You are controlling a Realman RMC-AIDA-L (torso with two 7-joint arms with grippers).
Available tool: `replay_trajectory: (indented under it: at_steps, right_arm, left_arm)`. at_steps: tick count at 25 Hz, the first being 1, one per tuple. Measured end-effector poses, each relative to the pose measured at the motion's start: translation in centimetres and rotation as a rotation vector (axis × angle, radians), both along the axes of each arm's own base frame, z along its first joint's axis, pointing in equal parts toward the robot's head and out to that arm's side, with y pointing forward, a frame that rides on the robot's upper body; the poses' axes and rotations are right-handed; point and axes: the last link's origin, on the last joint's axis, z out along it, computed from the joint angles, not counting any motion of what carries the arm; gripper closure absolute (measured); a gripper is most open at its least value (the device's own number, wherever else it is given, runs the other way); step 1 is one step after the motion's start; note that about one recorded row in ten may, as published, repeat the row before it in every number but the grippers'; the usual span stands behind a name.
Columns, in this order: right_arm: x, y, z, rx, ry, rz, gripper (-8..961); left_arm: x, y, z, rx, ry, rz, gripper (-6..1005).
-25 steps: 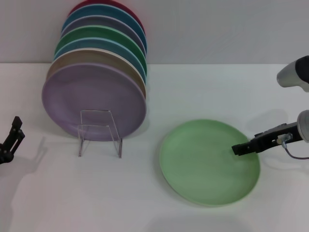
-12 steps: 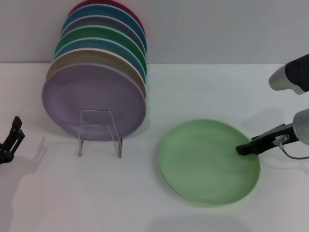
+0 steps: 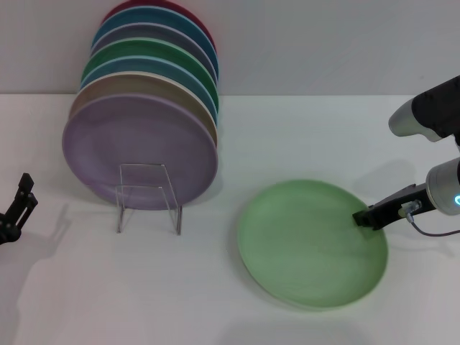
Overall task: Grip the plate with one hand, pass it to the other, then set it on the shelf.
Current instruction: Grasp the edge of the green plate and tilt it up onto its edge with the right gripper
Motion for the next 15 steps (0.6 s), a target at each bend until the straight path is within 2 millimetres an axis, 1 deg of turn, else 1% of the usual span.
replay_trajectory:
  at_steps: [5, 15]
  right_arm:
    - [0.01, 0.0, -0.05, 0.004, 0.007, -0.003, 819]
    - [-0.55, -0.3, 0.36, 0.021, 0.043, 0.017, 828]
  left_arm:
    - [0.02, -0.01, -0.03, -0.002, 0.001, -0.001, 161]
    - [0.06, -0.02, -0.1, -0.006, 0.002, -0.004, 161]
